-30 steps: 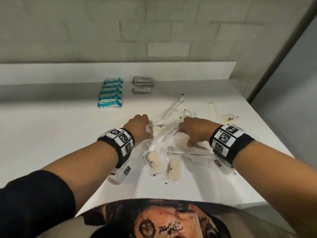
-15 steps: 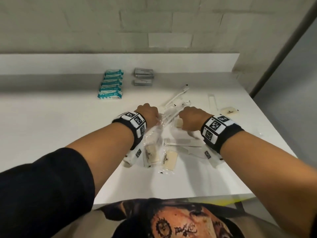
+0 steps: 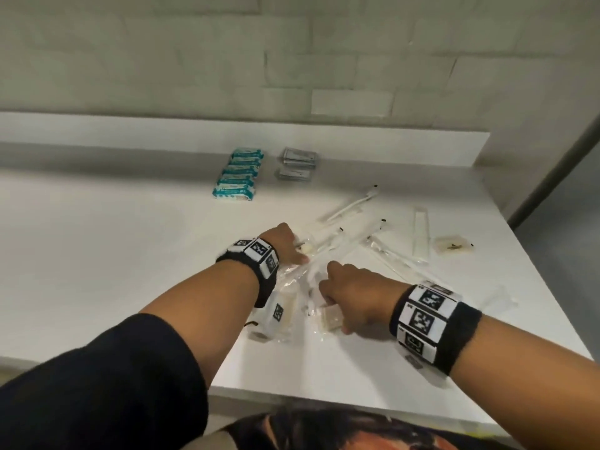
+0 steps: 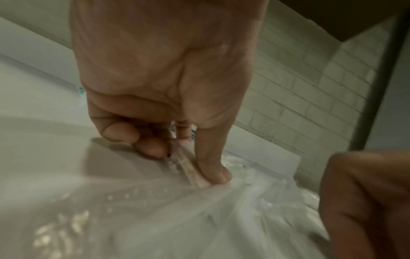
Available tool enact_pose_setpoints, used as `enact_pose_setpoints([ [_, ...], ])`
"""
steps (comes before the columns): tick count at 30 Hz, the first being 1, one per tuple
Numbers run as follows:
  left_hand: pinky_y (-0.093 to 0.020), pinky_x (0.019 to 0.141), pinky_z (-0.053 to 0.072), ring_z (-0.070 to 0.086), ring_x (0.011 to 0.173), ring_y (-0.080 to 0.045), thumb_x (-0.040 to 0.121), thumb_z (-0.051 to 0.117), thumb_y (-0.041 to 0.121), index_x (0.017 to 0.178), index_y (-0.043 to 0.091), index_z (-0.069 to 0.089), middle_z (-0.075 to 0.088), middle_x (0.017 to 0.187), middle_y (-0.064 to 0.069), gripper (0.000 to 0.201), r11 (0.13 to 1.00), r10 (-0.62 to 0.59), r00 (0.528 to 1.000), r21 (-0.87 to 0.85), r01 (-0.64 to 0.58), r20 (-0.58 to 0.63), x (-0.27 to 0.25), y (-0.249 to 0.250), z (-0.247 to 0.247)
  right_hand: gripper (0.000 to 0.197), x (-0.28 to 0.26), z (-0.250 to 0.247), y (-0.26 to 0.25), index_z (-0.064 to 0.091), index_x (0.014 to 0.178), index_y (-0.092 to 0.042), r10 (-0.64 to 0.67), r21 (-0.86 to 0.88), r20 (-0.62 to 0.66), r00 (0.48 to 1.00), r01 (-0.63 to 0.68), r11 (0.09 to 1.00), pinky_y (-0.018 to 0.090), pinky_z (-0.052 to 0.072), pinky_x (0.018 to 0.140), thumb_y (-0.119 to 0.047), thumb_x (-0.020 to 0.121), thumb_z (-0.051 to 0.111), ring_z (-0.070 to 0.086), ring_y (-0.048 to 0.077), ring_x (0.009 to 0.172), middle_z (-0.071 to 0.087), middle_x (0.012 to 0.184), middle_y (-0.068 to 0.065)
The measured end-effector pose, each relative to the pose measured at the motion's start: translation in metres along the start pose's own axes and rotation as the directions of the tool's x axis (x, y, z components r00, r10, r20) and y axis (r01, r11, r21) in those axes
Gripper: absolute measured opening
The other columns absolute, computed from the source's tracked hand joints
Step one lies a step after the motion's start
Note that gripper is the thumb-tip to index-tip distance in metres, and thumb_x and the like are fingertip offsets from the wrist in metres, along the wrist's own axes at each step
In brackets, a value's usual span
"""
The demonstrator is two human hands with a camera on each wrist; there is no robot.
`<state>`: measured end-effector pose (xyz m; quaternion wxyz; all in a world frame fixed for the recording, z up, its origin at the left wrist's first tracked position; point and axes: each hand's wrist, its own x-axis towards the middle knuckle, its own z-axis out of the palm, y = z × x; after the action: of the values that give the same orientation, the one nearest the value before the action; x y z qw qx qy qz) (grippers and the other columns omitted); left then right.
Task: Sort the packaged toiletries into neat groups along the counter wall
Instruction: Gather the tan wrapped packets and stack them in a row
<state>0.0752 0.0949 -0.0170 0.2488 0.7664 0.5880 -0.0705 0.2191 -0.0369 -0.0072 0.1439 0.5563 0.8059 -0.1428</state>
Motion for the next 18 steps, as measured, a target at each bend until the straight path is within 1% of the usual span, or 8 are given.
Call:
enact_pose_setpoints([
  [4, -0.034, 0.097, 0.039, 0.05, 0.122, -0.031, 0.094, 0.055, 0.041, 0.125, 0.002, 0.054, 0.055, 0.132, -0.016, 0.05, 1.0, 0.002, 0.998, -0.008, -0.003, -0.065, -0.008, -0.003, -0.005, 0.025, -0.009, 0.008, 0.014, 0.043, 0.091, -0.029, -0.098, 0.02, -0.177, 0.979, 0.103, 0.994, 0.027, 0.028, 0.068, -0.012, 0.084, 0.061, 0.042, 0.015, 0.082, 0.043, 0.093, -0.007],
  [6, -0.034, 0.095, 0.039, 0.052, 0.117, -0.033, 0.095, 0.051, 0.04, 0.119, 0.001, 0.056, 0.058, 0.126, -0.018, 0.045, 0.995, -0.023, 0.991, -0.098, 0.01, -0.134, -0.013, -0.01, -0.01, 0.018, -0.009, 0.0, 0.028, 0.048, 0.096, -0.028, -0.038, 0.154, -0.199, 0.979, 0.069, 0.986, 0.027, 0.034, 0.069, -0.016, 0.087, 0.059, 0.049, 0.016, 0.083, 0.049, 0.092, -0.007],
  [8, -0.033, 0.092, 0.04, 0.054, 0.115, -0.033, 0.097, 0.048, 0.037, 0.115, 0.0, 0.056, 0.059, 0.122, -0.019, 0.041, 0.979, -0.069, 0.984, -0.202, 0.034, -0.166, -0.022, -0.013, -0.013, 0.02, -0.006, -0.014, 0.057, 0.053, 0.106, -0.018, 0.096, 0.248, -0.185, 0.978, -0.048, 0.968, 0.031, 0.043, 0.072, -0.027, 0.09, 0.059, 0.057, 0.021, 0.089, 0.057, 0.1, 0.0],
  [10, -0.033, 0.089, 0.04, 0.055, 0.112, -0.034, 0.097, 0.046, 0.032, 0.114, 0.0, 0.055, 0.06, 0.119, -0.02, 0.038, 0.952, -0.125, 0.971, -0.3, 0.06, -0.204, -0.032, -0.016, -0.016, 0.027, -0.004, -0.026, 0.101, 0.054, 0.11, -0.012, 0.258, 0.356, -0.157, 0.953, -0.189, 0.915, 0.035, 0.048, 0.08, -0.028, 0.089, 0.058, 0.059, 0.025, 0.094, 0.06, 0.108, 0.006],
  [13, -0.032, 0.078, 0.04, 0.058, 0.104, -0.035, 0.095, 0.045, 0.026, 0.111, -0.001, 0.054, 0.063, 0.114, -0.021, 0.033, 0.918, -0.202, 0.941, -0.388, 0.085, -0.272, -0.042, -0.018, -0.015, 0.03, -0.012, -0.035, 0.166, 0.055, 0.11, -0.012, 0.419, 0.182, -0.046, 0.907, -0.405, 0.896, 0.034, 0.048, 0.081, -0.031, 0.087, 0.055, 0.058, 0.027, 0.093, 0.057, 0.115, 0.012],
  [14, -0.031, 0.074, 0.04, 0.06, 0.098, -0.033, 0.094, 0.047, 0.025, 0.109, 0.0, 0.055, 0.064, 0.111, -0.02, 0.03, 0.903, -0.215, 0.946, -0.419, 0.097, -0.243, -0.047, -0.017, -0.014, 0.03, -0.015, -0.032, 0.183, 0.055, 0.11, -0.015, 0.469, 0.067, 0.016, 0.883, -0.468, 0.881, 0.033, 0.047, 0.081, -0.034, 0.087, 0.054, 0.058, 0.027, 0.096, 0.055, 0.119, 0.012],
  [16, -0.03, 0.071, 0.045, 0.06, 0.092, -0.026, 0.093, 0.052, 0.027, 0.104, 0.005, 0.055, 0.062, 0.103, -0.011, 0.026, 0.885, -0.197, 0.977, -0.444, 0.141, -0.082, -0.061, -0.014, -0.012, 0.041, -0.018, -0.021, 0.206, 0.053, 0.12, -0.014, 0.552, -0.13, 0.115, 0.826, -0.538, 0.833, 0.034, 0.048, 0.089, -0.034, 0.085, 0.058, 0.057, 0.029, 0.105, 0.05, 0.125, 0.013],
  [18, -0.03, 0.068, 0.05, 0.059, 0.09, -0.022, 0.092, 0.057, 0.035, 0.101, 0.006, 0.058, 0.059, 0.095, -0.006, 0.03, 0.939, -0.174, 0.979, -0.281, 0.199, 0.109, -0.077, -0.011, -0.004, 0.052, -0.02, -0.007, 0.216, 0.051, 0.124, -0.015, 0.582, -0.238, 0.131, 0.802, -0.545, 0.804, 0.037, 0.05, 0.093, -0.035, 0.078, 0.065, 0.057, 0.031, 0.108, 0.046, 0.127, 0.013],
])
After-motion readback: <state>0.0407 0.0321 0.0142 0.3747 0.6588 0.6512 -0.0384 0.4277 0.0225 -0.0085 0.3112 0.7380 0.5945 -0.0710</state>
